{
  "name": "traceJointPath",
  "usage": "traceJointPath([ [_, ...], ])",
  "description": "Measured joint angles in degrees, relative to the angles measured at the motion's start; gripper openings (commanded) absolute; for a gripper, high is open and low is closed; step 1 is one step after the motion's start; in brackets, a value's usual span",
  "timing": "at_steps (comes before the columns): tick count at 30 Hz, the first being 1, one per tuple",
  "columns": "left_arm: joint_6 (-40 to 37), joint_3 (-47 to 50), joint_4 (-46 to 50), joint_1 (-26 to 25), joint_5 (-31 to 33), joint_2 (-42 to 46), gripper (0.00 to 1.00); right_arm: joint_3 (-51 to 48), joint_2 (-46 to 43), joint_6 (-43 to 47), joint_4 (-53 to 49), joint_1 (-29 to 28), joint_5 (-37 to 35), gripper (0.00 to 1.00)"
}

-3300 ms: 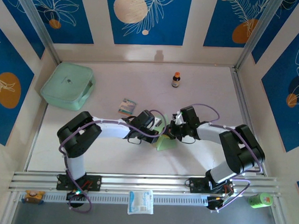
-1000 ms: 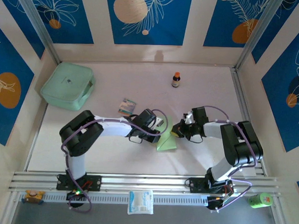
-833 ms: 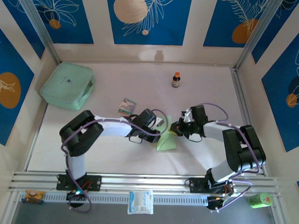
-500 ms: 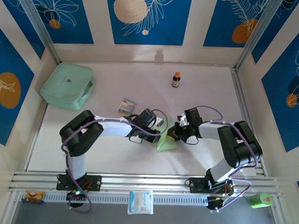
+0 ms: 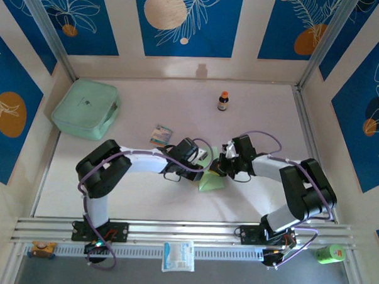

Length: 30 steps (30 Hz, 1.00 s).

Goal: Fold a paper plane with a square sheet of paper (pick it up from the middle)
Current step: Fold the triangle a second time at the center of the table.

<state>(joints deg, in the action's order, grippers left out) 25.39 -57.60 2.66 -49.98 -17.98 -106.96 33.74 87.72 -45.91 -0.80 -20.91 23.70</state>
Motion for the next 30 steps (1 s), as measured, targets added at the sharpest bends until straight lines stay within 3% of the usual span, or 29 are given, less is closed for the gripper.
traceJointPath([
  [3, 0.0, 0.0, 0.0, 0.0, 0.0, 0.0, 0.04, -0.3, 2.0, -0.1, 0.1, 0.0, -0.8, 0.03],
  [7, 0.0, -0.1, 0.1, 0.0, 0.0, 0.0, 0.13, -1.8, 3.3, -0.2, 2.3, 0.5, 0.1, 0.02],
  [11, 0.8, -0.1, 0.4, 0.0, 0.1, 0.4, 0.3, -2.4, 3.3, -0.2, 3.8, 0.6, 0.5, 0.02],
  [16, 1.9, 0.0, 3.9, 0.1, 3.5, 5.2, 0.41, -2.4, 3.6, -0.6, 4.5, 0.6, 0.7, 0.02],
  [18, 2.3, 0.0, 4.8, 0.2, 4.6, 7.5, 0.38, -2.4, 3.6, -0.7, 4.7, 0.6, 0.7, 0.02],
  [23, 3.8, 0.0, 5.4, 0.5, 3.4, 11.1, 0.11, -2.4, 3.7, -1.1, 4.9, 0.6, 0.7, 0.02],
  [30, 6.4, -1.2, 4.6, 0.2, -6.3, 8.2, 0.08, -2.8, 3.7, -1.3, 5.7, 0.7, 0.8, 0.02],
])
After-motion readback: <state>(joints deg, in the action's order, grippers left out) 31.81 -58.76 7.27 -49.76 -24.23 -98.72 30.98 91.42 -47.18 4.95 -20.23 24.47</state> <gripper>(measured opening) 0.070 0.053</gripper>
